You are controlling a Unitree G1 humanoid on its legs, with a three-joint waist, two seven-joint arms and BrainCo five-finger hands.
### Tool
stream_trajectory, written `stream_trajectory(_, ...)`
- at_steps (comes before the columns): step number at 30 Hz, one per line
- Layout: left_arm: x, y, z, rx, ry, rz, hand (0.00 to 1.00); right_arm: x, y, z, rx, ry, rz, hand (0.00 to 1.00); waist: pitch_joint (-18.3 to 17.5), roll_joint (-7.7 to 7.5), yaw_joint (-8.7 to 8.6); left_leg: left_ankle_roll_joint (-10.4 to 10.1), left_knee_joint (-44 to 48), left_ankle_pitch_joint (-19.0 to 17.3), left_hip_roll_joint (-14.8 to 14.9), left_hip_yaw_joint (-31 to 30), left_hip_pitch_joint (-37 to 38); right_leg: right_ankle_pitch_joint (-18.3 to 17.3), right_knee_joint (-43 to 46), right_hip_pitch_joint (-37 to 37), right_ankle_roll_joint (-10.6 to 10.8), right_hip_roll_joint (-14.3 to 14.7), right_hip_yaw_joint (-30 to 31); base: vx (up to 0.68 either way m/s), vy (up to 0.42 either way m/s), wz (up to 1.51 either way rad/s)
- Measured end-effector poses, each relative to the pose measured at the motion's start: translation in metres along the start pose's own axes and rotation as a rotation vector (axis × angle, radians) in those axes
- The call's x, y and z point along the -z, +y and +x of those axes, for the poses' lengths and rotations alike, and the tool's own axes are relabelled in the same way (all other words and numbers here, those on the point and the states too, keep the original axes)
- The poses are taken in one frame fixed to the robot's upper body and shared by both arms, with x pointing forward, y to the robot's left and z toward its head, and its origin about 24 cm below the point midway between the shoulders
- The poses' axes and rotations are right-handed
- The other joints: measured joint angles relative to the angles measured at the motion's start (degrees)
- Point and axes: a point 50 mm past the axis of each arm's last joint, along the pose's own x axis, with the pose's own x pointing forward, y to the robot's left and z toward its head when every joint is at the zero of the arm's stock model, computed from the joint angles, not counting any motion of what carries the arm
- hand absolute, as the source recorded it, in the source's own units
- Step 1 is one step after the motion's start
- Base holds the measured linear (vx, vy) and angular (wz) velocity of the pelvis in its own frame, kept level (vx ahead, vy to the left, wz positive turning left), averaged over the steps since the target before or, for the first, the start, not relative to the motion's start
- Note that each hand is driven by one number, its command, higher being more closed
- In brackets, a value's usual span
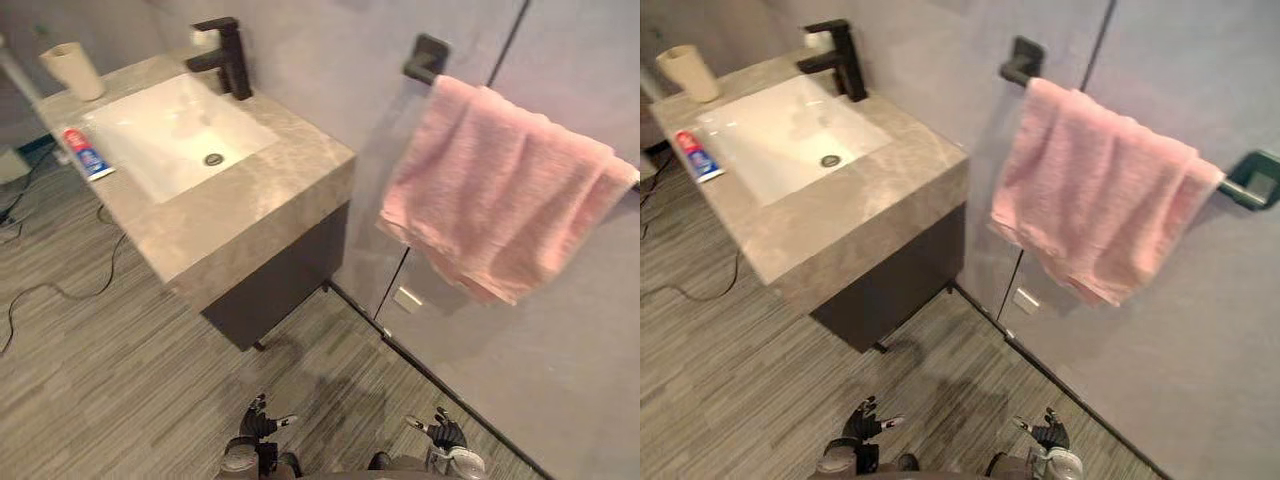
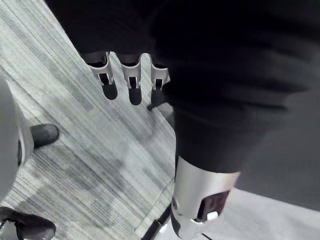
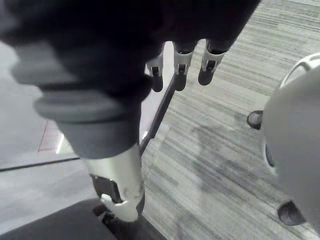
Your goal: Organize washtable
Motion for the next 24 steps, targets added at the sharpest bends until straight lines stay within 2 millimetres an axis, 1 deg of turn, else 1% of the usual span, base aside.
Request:
stream_trajectory(2, 0.003, 0.003, -0.001, -0.007, 0.013, 0.006, 0.00, -0.001, -0.001, 0.000, 0.000, -0.004, -0.003, 0.00, 0.0, 0.16, -0.05, 0.7, -1.8, 1.6, -0.9, -2.4, 0.3, 0.1, 0.5, 0.3, 0.1, -0.3, 0.4, -0.13, 0.087, 0.70)
stream_trajectory(3, 0.007, 0.005, -0.002, -0.009, 0.026, 0.008, 0.00, -0.004, -0.004, 0.001, 0.004, -0.010, -0.007, 0.00, 0.2, 0.59, -0.18, 1.6, -3.3, 2.5, -1.5, -4.9, 0.4, -0.4, 2.0, 0.0, -0.7, 0.4, 6.7, -0.14, 0.052, 0.86)
stream_trajectory(4, 0.011, 0.007, -0.002, -0.015, 0.038, 0.014, 0.00, -0.004, -0.004, 0.001, 0.004, -0.011, -0.007, 0.00, 0.2, 1.28, -0.34, 1.7, -4.7, 3.8, -1.8, -7.5, 0.6, -2.7, 2.6, -0.8, -2.9, 1.4, 15.4, -0.14, 0.052, 1.01)
stream_trajectory(5, 0.012, 0.009, -0.003, -0.019, 0.042, 0.014, 0.00, -0.002, -0.003, 0.001, 0.004, -0.006, -0.006, 0.00, 0.1, 0.93, -0.43, 1.9, -5.7, 4.5, -2.3, -8.7, 0.5, -4.0, 2.6, -1.2, -2.6, 1.9, 19.9, -0.17, -0.039, 1.22)
stream_trajectory(6, 0.012, 0.009, -0.003, -0.024, 0.044, 0.006, 0.00, 0.002, -0.005, 0.000, 0.006, 0.010, -0.008, 0.00, -0.1, 0.40, -0.43, 1.8, -7.9, 6.2, -3.1, -11.3, 0.5, -4.8, 3.0, -1.2, -0.6, 2.5, 21.6, -0.16, -0.071, 1.15)
stream_trajectory(7, 0.013, 0.011, -0.003, -0.032, 0.047, -0.003, 0.00, 0.005, -0.007, 0.000, 0.013, 0.021, -0.011, 0.00, 0.0, 0.93, -0.06, 1.3, -8.0, 6.8, -3.3, -12.6, 0.1, -5.0, 3.0, -1.0, -0.2, 2.3, 19.8, -0.19, -0.063, 0.97)
stream_trajectory(8, 0.016, 0.013, -0.004, -0.043, 0.052, -0.021, 0.00, 0.006, -0.009, 0.000, 0.017, 0.030, -0.014, 0.00, -0.1, 1.02, 0.17, 1.3, -8.0, 7.2, -3.2, -13.1, -0.2, -5.0, 3.0, -0.9, -0.1, 2.2, 19.2, -0.14, -0.011, 0.67)
stream_trajectory(10, 0.019, 0.013, -0.006, -0.057, 0.063, -0.053, 0.00, 0.004, -0.010, 0.001, 0.019, 0.026, -0.019, 0.00, -0.1, 1.39, 0.01, 0.8, -8.0, 8.1, -3.2, -15.7, -0.9, -5.0, 2.3, 0.1, 0.3, 2.3, 16.3, -0.08, -0.028, 0.59)
stream_trajectory(12, 0.021, 0.012, -0.006, -0.057, 0.068, -0.062, 0.00, 0.006, -0.011, 0.000, 0.020, 0.031, -0.016, 0.00, -0.1, 1.26, 0.17, 0.9, -8.0, 8.4, -3.2, -17.2, -1.8, -4.8, 0.9, 1.5, 0.6, 2.5, 13.8, -0.06, -0.032, 0.57)
stream_trajectory(13, 0.020, 0.013, -0.006, -0.061, 0.065, -0.067, 0.00, 0.006, -0.011, 0.000, 0.020, 0.029, -0.016, 0.00, -0.1, 1.10, 0.42, 1.0, -8.0, 8.3, -3.1, -17.1, -2.1, -4.7, 0.6, 1.7, 0.7, 2.4, 12.7, -0.02, -0.010, 1.10)
stream_trajectory(14, 0.017, 0.016, -0.005, -0.074, 0.056, -0.080, 0.00, 0.006, -0.012, 0.000, 0.025, 0.028, -0.011, 0.00, -0.3, 0.39, 0.17, 2.0, -7.8, 7.7, -2.7, -11.5, -4.1, -3.7, 0.5, 2.3, 1.4, 0.7, 7.0, 0.02, 0.022, 1.15)
stream_trajectory(16, 0.016, 0.018, -0.004, -0.081, 0.053, -0.086, 0.00, 0.005, -0.015, 0.000, 0.033, 0.027, -0.014, 0.00, -0.3, 0.03, -0.44, 2.8, -6.4, 7.6, -1.3, -2.8, -5.8, -3.4, 1.1, 2.9, 1.6, -0.7, 3.0, 0.09, 0.085, 1.49)
stream_trajectory(17, 0.014, 0.018, -0.003, -0.083, 0.046, -0.090, 0.00, 0.006, -0.021, 0.001, 0.049, 0.038, -0.025, 0.00, -0.2, 0.24, 0.14, 4.6, -3.7, 10.5, 0.3, 4.1, -6.9, -3.6, 2.9, 3.1, 1.8, -1.6, 0.2, 0.16, 0.135, 1.50)
stream_trajectory(18, 0.012, 0.018, -0.003, -0.084, 0.040, -0.093, 0.00, 0.008, -0.023, 0.001, 0.054, 0.050, -0.025, 0.00, -0.3, 0.64, 0.24, 5.1, -3.3, 11.0, -0.3, 4.5, -7.2, -3.7, 4.0, 3.2, 1.8, -1.8, -0.2, 0.17, 0.153, 1.49)
stream_trajectory(19, 0.012, 0.020, -0.003, -0.103, 0.037, -0.131, 0.00, 0.000, -0.020, 0.004, 0.051, 0.032, -0.028, 0.00, 0.8, 0.68, 0.52, 5.6, -2.7, 11.3, 0.0, 3.1, -7.5, -5.2, 6.4, 2.1, 2.3, -2.4, 0.6, 0.07, 0.086, 0.81)
stream_trajectory(20, 0.012, 0.023, -0.003, -0.118, 0.039, -0.140, 0.00, -0.002, -0.015, 0.005, 0.039, 0.025, -0.024, 0.00, 1.1, 0.36, 0.65, 5.6, -2.6, 11.4, -0.2, 2.3, -7.6, -5.3, 4.4, 2.2, 2.3, -2.1, 1.3, 0.02, 0.075, 0.82)
stream_trajectory(21, 0.011, 0.034, -0.003, -0.152, 0.032, -0.172, 0.00, -0.008, -0.001, 0.006, 0.007, 0.007, -0.007, 0.00, 1.7, -1.93, 1.46, 5.5, -1.1, 11.4, -1.8, 1.2, -8.7, -1.0, 0.4, 2.6, 1.8, -3.8, 1.6, -0.01, 0.042, 0.83)
stream_trajectory(22, 0.003, 0.038, 0.000, -0.160, 0.016, -0.169, 0.00, -0.015, 0.005, 0.009, -0.007, -0.010, -0.001, 0.00, 2.5, -2.69, 1.50, 3.2, 2.6, 9.4, -2.0, 0.5, -10.8, -1.6, 0.6, 3.6, 3.6, -4.8, 0.2, -0.03, 0.049, 0.73)
stream_trajectory(23, 0.002, 0.037, 0.001, -0.157, 0.011, -0.178, 0.00, -0.017, 0.006, 0.009, -0.008, -0.013, -0.001, 0.00, 2.8, -2.64, 1.88, 2.0, 4.2, 7.2, -1.2, 1.5, -11.7, -1.4, 0.6, 3.6, 3.5, -4.9, 0.0, -0.05, 0.043, 0.46)
stream_trajectory(24, 0.000, 0.033, 0.001, -0.155, 0.005, -0.199, 0.00, -0.018, 0.006, 0.009, -0.009, -0.019, -0.004, 0.00, 3.2, -1.43, 2.98, 2.2, 6.6, 3.6, 1.1, 5.7, -12.0, -1.3, 0.6, 4.0, 3.9, -4.5, 0.1, -0.08, 0.119, 0.01)
